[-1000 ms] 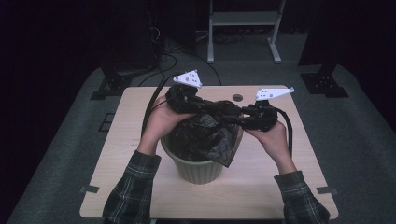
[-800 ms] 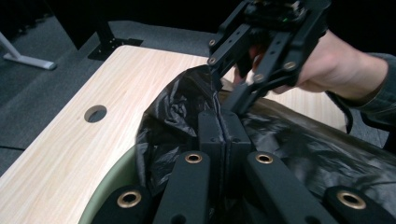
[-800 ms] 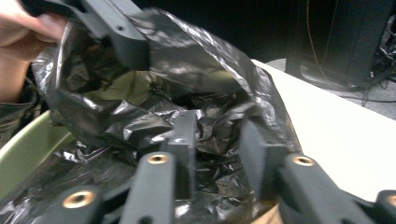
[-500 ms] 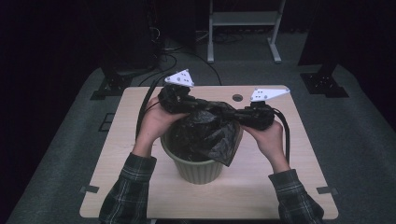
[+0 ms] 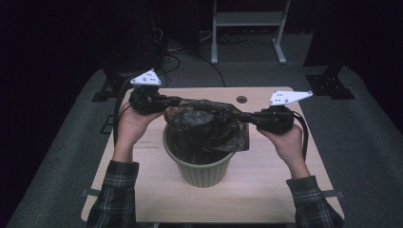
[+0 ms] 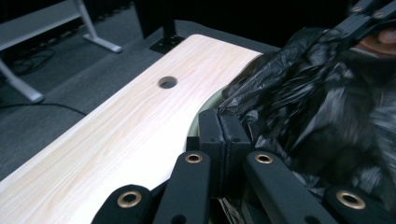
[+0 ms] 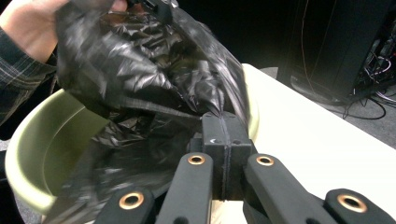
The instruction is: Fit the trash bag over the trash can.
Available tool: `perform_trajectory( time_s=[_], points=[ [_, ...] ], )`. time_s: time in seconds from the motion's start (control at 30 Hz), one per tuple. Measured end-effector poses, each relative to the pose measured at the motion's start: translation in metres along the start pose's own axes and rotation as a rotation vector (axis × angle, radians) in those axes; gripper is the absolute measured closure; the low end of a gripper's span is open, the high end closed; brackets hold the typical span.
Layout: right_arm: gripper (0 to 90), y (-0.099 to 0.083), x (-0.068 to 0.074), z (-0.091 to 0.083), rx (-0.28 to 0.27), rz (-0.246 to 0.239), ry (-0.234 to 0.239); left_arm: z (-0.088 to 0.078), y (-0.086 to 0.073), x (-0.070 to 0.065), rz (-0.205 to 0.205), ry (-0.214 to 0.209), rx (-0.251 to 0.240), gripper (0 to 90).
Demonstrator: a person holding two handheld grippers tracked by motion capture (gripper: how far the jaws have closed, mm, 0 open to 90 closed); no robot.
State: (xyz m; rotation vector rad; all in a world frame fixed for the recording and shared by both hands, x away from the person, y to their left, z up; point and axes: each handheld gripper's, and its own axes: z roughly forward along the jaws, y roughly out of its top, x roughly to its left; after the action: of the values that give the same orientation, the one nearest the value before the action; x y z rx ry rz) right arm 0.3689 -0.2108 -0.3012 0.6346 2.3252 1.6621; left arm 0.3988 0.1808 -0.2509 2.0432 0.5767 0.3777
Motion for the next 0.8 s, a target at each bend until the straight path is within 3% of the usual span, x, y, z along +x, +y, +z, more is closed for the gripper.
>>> perform_trajectory(
  time_s=[0.17, 0.47, 0.63, 0.8],
  points=[
    [90.0, -0.003, 0.001, -0.007, 0.006, -0.001, -0.005, -0.02, -0.018, 0.005, -0.029, 0.03, -0.017, 89.3],
    [90.0, -0.011, 0.012, -0.023, 0.035, -0.018, -0.017, -0.047, -0.042, 0.003, -0.057, 0.071, -0.029, 89.4],
    [90.0, -0.015, 0.017, -0.036, 0.048, -0.015, -0.034, -0.058, -0.05, 0.001, -0.073, 0.103, -0.031, 89.4],
    [90.0, -0.026, 0.023, -0.047, 0.065, -0.005, -0.039, -0.059, -0.061, -0.003, -0.087, 0.103, -0.015, 89.4]
  ],
)
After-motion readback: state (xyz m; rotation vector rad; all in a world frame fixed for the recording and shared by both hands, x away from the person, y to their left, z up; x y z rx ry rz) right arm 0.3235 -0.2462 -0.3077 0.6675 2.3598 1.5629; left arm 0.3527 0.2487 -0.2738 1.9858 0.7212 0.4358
